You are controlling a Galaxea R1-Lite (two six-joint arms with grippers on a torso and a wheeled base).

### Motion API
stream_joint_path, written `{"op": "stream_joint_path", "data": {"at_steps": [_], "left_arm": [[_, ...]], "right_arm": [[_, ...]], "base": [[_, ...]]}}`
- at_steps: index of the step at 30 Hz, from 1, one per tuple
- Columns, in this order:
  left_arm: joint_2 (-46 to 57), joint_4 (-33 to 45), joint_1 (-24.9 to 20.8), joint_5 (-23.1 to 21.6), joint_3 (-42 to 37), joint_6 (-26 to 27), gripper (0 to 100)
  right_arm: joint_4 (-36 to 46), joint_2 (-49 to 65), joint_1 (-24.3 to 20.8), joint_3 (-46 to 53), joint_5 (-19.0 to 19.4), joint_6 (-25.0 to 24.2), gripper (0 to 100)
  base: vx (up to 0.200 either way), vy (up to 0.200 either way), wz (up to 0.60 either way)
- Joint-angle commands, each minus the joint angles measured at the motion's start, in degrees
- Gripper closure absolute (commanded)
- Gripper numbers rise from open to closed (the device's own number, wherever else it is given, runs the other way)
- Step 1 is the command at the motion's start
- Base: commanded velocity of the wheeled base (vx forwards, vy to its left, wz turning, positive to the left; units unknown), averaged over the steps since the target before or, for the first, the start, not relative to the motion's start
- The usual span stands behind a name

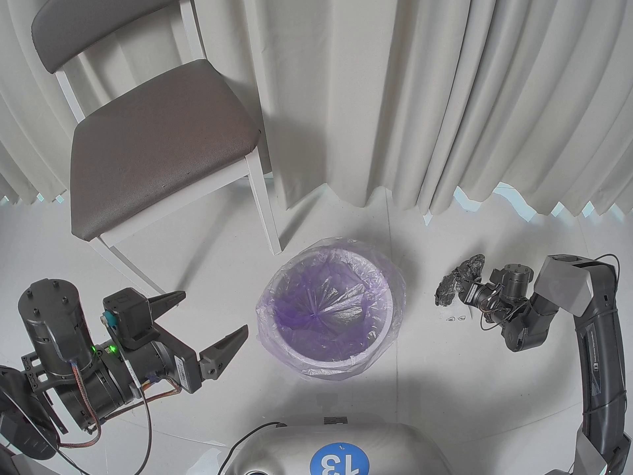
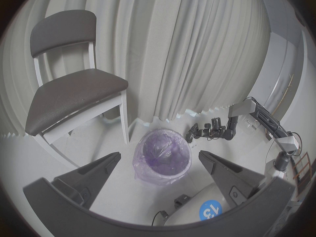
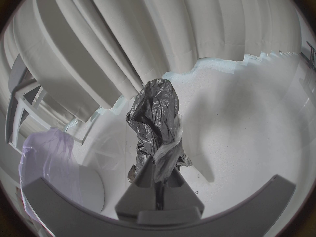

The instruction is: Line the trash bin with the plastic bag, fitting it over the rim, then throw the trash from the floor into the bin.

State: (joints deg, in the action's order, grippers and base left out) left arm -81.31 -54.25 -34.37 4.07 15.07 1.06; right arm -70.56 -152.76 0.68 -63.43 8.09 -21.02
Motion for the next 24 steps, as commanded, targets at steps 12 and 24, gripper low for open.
{"op": "stream_joint_path", "data": {"at_steps": [12,24], "left_arm": [[-13.3,-21.9,0.4,0.2,-5.3,3.2,0],[-14.1,-35.8,0.5,2.3,-1.8,3.2,0]], "right_arm": [[11.5,44.3,-7.5,22.5,1.1,14.9,100],[28.7,56.7,-27.1,15.4,-1.9,14.5,100]], "base": [[0.000,0.000,0.00],[0.000,0.000,0.00]]}}
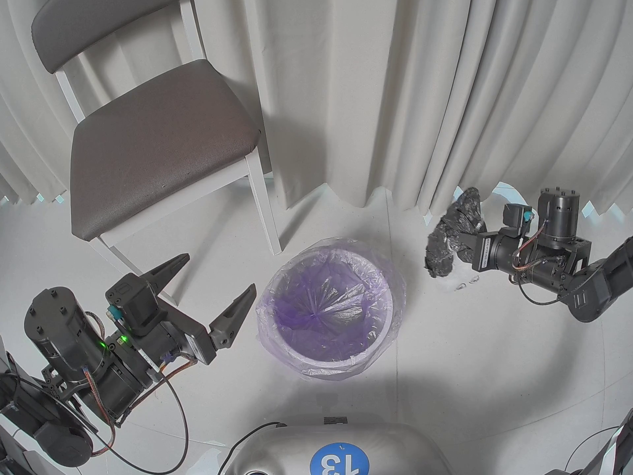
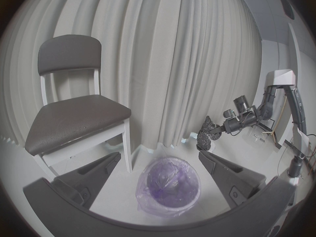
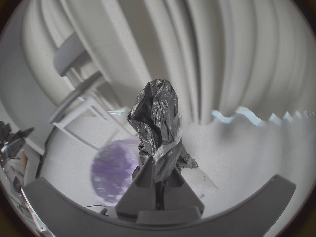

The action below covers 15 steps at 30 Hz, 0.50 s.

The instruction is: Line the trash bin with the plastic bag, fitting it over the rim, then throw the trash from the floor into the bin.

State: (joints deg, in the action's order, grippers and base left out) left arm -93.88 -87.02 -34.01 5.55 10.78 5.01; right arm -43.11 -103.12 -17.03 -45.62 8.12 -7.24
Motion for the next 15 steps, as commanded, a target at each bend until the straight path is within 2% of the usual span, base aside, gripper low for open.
{"op": "stream_joint_path", "data": {"at_steps": [1,5,10,15], "left_arm": [[-1.1,-3.0,0.2,0.9,2.7,-1.3,0],[0.5,-3.0,-0.2,0.8,2.7,-1.1,0],[2.6,-3.0,0.1,1.0,3.0,-1.1,0],[4.5,-2.9,0.2,1.2,3.0,-0.7,0]], "right_arm": [[1.4,6.9,-11.3,-2.5,-2.6,0.7,100],[1.3,4.6,-18.1,-2.5,-5.9,0.7,100],[1.1,-0.7,-21.7,-4.0,-7.0,0.7,100],[-1.2,-6.7,-23.2,-5.4,-7.2,0.7,100]], "base": [[0.000,0.000,0.00],[0.000,0.000,0.00],[0.000,0.000,0.00],[0.000,0.000,0.00]]}}
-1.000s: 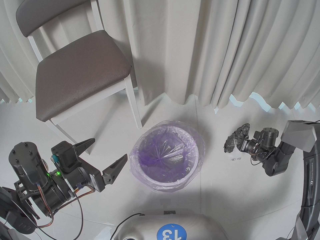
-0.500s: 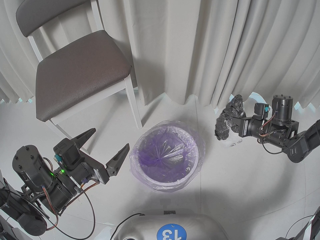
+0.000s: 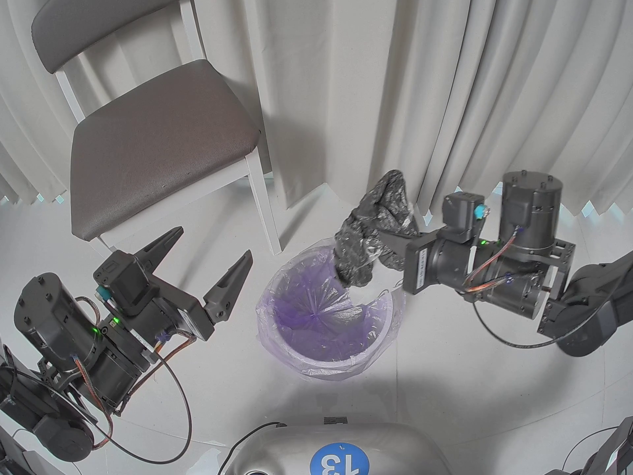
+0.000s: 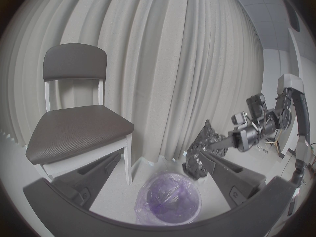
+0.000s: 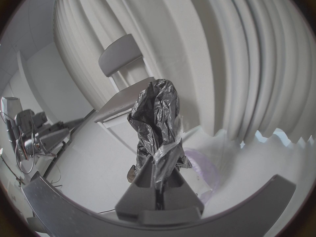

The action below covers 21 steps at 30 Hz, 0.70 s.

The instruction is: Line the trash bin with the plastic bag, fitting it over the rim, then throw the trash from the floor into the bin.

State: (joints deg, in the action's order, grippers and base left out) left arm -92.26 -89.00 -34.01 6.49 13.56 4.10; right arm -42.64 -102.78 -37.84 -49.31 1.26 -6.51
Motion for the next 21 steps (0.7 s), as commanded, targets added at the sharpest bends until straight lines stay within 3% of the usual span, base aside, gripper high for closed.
{"op": "stream_joint_path", "data": {"at_steps": [1,9,21], "left_arm": [[3.0,-0.9,0.2,0.3,0.2,0.3,0],[2.5,-0.9,1.0,0.2,-0.4,0.6,0],[3.3,-1.0,0.8,-0.5,-1.3,0.5,0]], "right_arm": [[-2.4,-8.1,-2.7,-2.0,-0.4,-0.1,100],[-8.2,-14.5,-5.8,-1.4,-2.0,-3.5,100],[-14.1,-22.5,-5.2,-3.6,-2.0,-8.7,100]], "base": [[0.000,0.000,0.00],[0.000,0.000,0.00],[0.000,0.000,0.00]]}}
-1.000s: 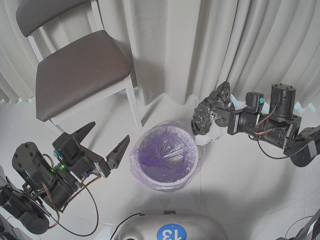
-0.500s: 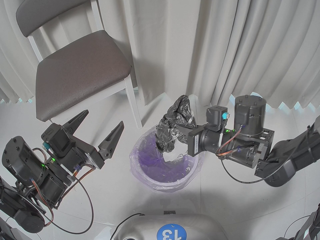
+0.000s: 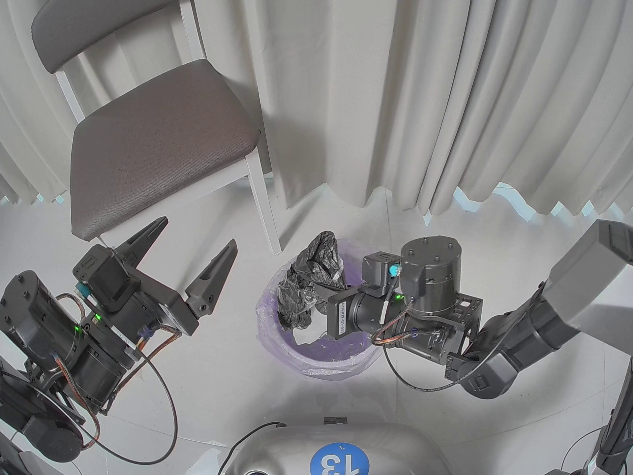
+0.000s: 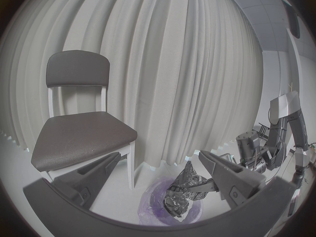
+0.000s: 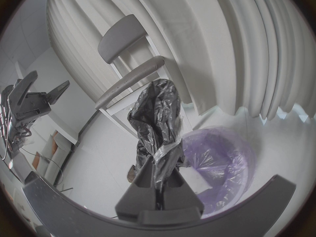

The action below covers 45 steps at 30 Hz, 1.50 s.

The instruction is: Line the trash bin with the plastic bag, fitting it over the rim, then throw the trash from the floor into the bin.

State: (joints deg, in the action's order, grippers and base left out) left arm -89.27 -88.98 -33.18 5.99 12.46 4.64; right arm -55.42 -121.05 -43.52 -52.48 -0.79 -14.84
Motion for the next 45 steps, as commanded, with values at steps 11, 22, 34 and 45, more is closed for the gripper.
{"op": "stream_joint_path", "data": {"at_steps": [11,22,34,45], "left_arm": [[0.5,-1.0,-0.5,-0.4,-0.7,-0.3,0],[0.2,-1.0,-0.4,-0.4,-1.2,-0.3,0],[0.3,-1.0,-0.4,-0.4,-1.6,-0.2,0],[0.0,-1.0,-0.1,-0.4,-1.6,-0.3,0]], "right_arm": [[-3.7,-7.4,6.6,-0.4,0.3,-0.6,100],[-4.7,-4.1,11.8,0.8,0.9,-1.2,100],[-9.3,-7.9,5.9,0.5,0.9,-2.2,100],[-10.5,-14.6,5.6,-3.2,1.0,-2.2,100]], "base": [[0.000,0.000,0.00],[0.000,0.000,0.00],[0.000,0.000,0.00],[0.000,0.000,0.00]]}}
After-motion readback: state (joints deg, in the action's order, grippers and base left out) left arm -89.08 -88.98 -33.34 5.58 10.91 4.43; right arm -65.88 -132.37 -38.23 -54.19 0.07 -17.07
